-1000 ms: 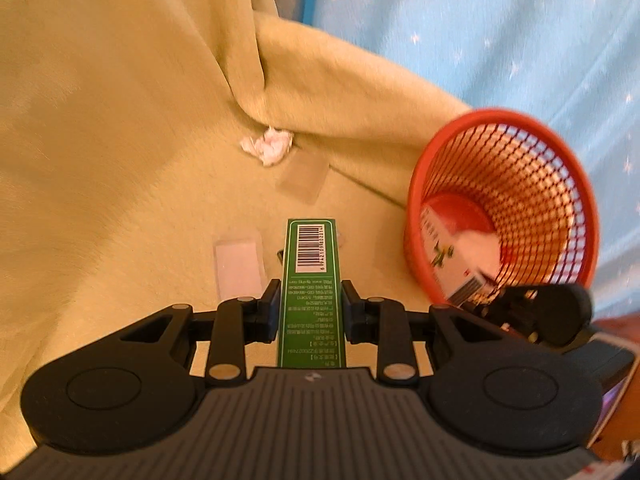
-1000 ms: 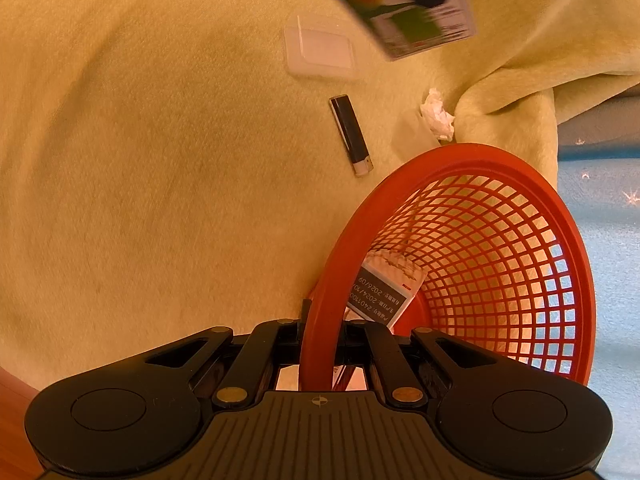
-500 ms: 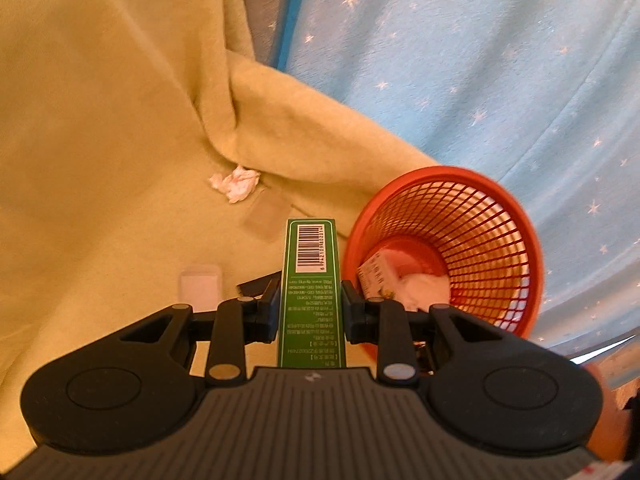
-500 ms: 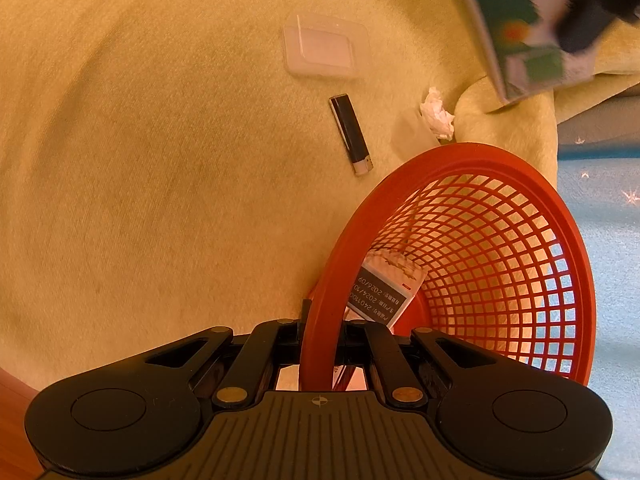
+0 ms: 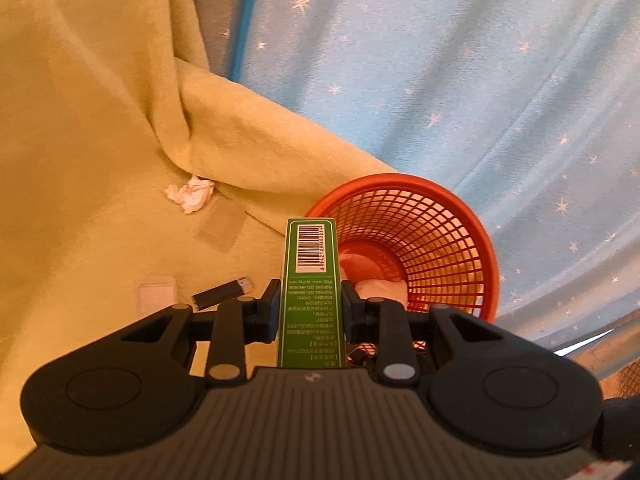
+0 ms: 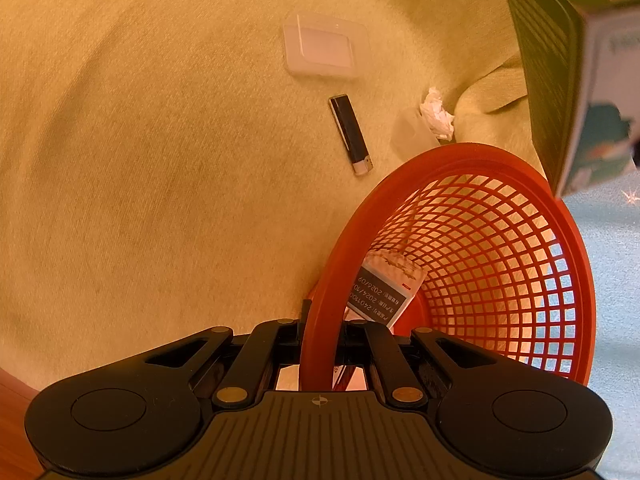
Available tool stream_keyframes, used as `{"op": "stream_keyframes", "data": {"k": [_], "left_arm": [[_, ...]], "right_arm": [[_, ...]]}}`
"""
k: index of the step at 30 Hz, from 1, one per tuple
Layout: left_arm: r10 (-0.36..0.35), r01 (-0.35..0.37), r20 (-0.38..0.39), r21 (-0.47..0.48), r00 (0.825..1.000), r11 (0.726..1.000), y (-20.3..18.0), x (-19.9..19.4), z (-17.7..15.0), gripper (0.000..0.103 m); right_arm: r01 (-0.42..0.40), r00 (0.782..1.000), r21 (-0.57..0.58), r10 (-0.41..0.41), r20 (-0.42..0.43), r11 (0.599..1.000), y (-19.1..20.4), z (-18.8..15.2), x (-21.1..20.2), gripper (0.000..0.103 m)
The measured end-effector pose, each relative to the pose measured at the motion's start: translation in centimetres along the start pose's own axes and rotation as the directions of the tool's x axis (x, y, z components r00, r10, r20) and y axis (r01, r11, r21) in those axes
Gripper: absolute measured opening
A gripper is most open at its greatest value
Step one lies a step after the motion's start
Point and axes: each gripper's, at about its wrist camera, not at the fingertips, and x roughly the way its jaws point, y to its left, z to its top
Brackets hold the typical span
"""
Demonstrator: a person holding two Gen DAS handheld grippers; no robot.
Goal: Organize objects
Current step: 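Carry the green box into the wastebasket and open the left tool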
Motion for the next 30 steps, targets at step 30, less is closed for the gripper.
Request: {"op": "stream_keyframes", "data": {"k": [30], "left_arm": [[-0.121, 0.122, -0.031, 0.030, 0.992, 0.992, -4.4, 3.5, 2.0, 0.025]], "right_arm": [[-0.003, 1.000, 0.007, 0.003, 0.001, 1.000, 0.1, 0.1, -0.2, 0.001]]}}
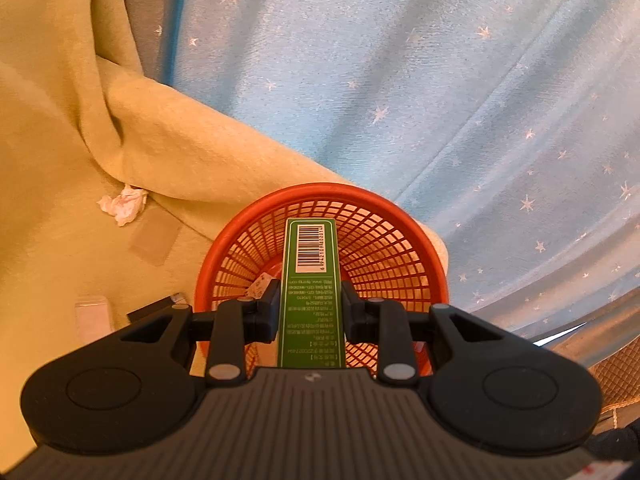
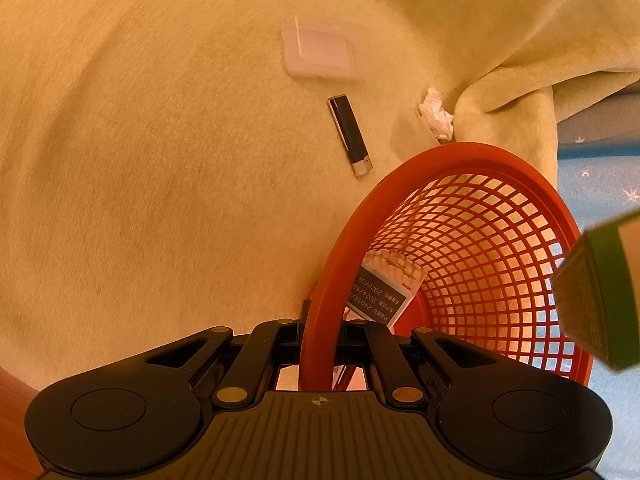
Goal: Organize objects
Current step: 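Carry the green box into the wastebasket and open the left tool, then move the left tool to the clear plastic box and grasp it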
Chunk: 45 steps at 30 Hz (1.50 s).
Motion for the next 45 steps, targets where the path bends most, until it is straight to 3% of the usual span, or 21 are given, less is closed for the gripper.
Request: {"op": "stream_keyframes", "data": {"k": [4, 9, 30, 36, 45], "left_arm": [[-0.024, 0.024, 0.020, 0.002, 1.000, 1.000, -0.5, 0.1, 0.2, 0.034], [-0.012, 0.012, 0.032, 0.000, 0.999, 1.000, -0.2, -0.2, 0.2, 0.034], [0.148, -0.147, 0.010, -0.075, 0.989, 0.986, 7.0, -1.8, -1.3, 0.034], [0.197, -0.196, -0.003, -0.083, 0.980, 0.977, 9.2, -2.0, -2.2, 0.039], [0.276, -0.278, -0.026, -0.072, 0.961, 0.958, 12.1, -1.9, -3.7, 0.057]], "right_arm": [[-0.002, 1.000, 0.003, 0.002, 0.002, 1.000, -0.4, 0.0, 0.3, 0.001], [0.003, 1.000, 0.006, -0.003, 0.001, 1.000, -0.4, -0.2, 0.2, 0.001], [-0.004, 1.000, 0.001, 0.004, -0.004, 1.000, -0.6, -0.1, 0.1, 0.001], [-0.004, 1.000, 0.001, 0.004, -0.005, 1.000, -0.6, -0.1, 0.2, 0.001], [-0.005, 1.000, -0.003, 0.005, -0.007, 1.000, -0.6, -0.1, 0.2, 0.001]]}}
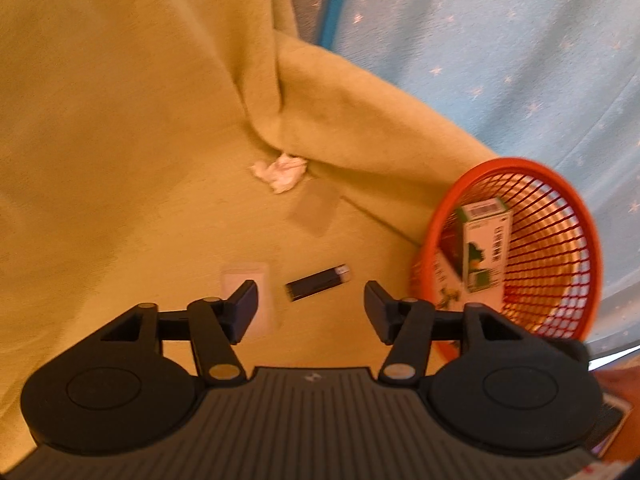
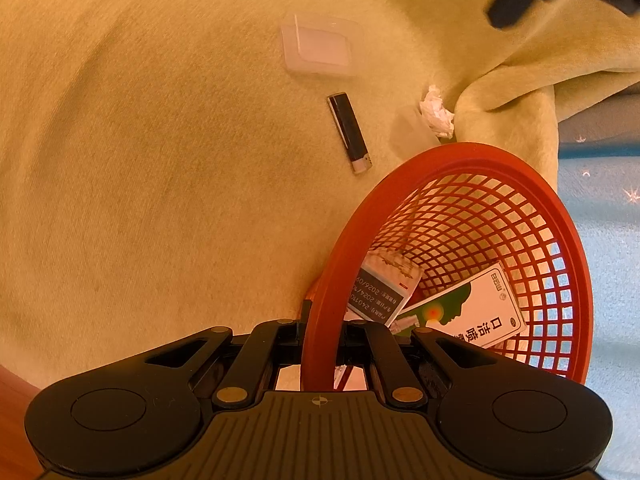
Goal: Organize objects
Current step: 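Move the left tool to the clear plastic box and grasp it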
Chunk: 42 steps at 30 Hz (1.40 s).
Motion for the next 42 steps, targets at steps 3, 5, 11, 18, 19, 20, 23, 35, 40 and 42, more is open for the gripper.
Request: {"op": "stream_keyframes", "data": {"k": [3, 5, 11, 18, 19, 20, 23, 35, 40, 42], "left_arm": [[0.027, -0.027, -0.011, 0.000, 1.000, 1.000, 0.9, 0.4, -0.5, 0.064], [0.045, -0.045, -0.019, -0.001, 0.999, 0.999, 1.5, 0.8, -0.7, 0.067], [0.087, -0.087, -0.041, -0.001, 0.995, 0.996, 2.7, 2.1, -1.4, 0.079], [0.105, -0.106, -0.050, -0.005, 0.993, 0.994, 3.4, 3.0, -1.9, 0.080], [0.107, -0.107, -0.051, -0.005, 0.993, 0.994, 3.5, 3.1, -1.8, 0.081], [0.109, -0.109, -0.052, -0.006, 0.993, 0.994, 3.6, 3.2, -1.9, 0.082], [0.115, -0.116, -0.060, -0.010, 0.992, 0.993, 3.9, 3.7, -1.9, 0.084], [0.140, -0.144, -0.102, -0.027, 0.985, 0.989, 4.2, 8.2, -3.0, 0.089], [0.156, -0.158, -0.109, -0.011, 0.982, 0.987, 4.1, 10.0, -3.2, 0.089], [0.157, -0.159, -0.110, -0.009, 0.982, 0.987, 4.1, 10.7, -3.2, 0.089]], "right_arm": [[0.000, 1.000, 0.000, 0.000, 0.000, 1.000, 0.0, 0.0, 0.0, 0.001], [0.000, 1.000, 0.001, 0.000, 0.000, 1.000, 0.0, 0.0, 0.0, 0.001], [-0.002, 1.000, 0.000, 0.002, 0.002, 1.000, -0.1, -0.1, 0.0, 0.001], [-0.002, 1.000, 0.000, 0.002, 0.001, 1.000, 0.0, 0.0, -0.1, 0.001], [-0.002, 1.000, -0.001, 0.002, 0.001, 1.000, 0.0, 0.0, -0.1, 0.001], [-0.002, 1.000, -0.001, 0.002, 0.001, 1.000, 0.0, 0.1, 0.0, 0.001], [-0.002, 1.000, -0.002, 0.002, 0.001, 1.000, 0.1, 0.1, -0.1, 0.001], [-0.006, 1.000, 0.003, 0.006, 0.007, 1.000, 0.1, 0.2, 0.0, 0.001], [-0.008, 1.000, 0.004, 0.008, 0.012, 1.000, 0.0, 0.2, -0.1, 0.001], [-0.008, 1.000, 0.007, 0.008, 0.014, 1.000, 0.0, 0.2, -0.1, 0.001]]}}
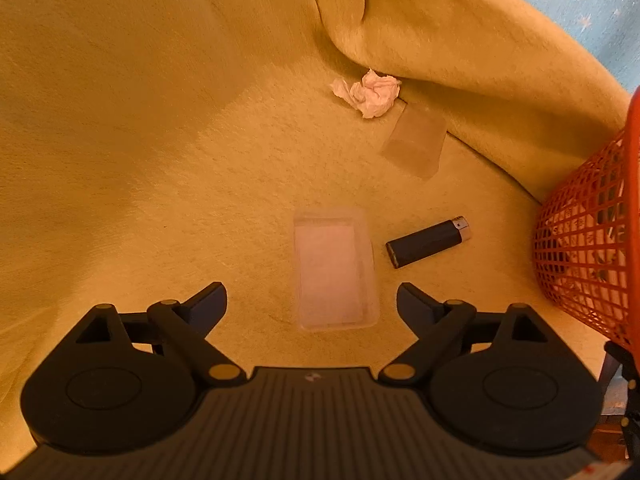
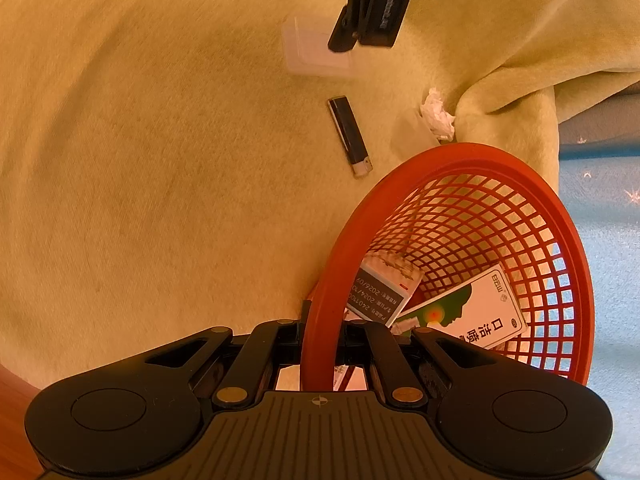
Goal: Organize objects
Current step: 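Move the left tool to the clear plastic box and grasp it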
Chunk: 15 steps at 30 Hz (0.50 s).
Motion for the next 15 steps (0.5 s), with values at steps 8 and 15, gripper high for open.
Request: {"op": "stream_keyframes", "data": {"k": [8, 15], "left_arm": [[0.013, -0.013, 0.002, 0.010, 1.000, 1.000, -0.4, 1.9, 0.1, 0.090], [0.021, -0.021, 0.018, 0.032, 1.000, 0.999, -0.8, 3.2, -0.1, 0.085]], "right_arm": [[-0.001, 1.000, 0.010, 0.001, 0.007, 1.000, -0.1, 0.0, 0.0, 0.001], [-0.001, 1.000, 0.020, 0.001, 0.012, 1.000, 0.0, -0.3, -0.1, 0.001]]}}
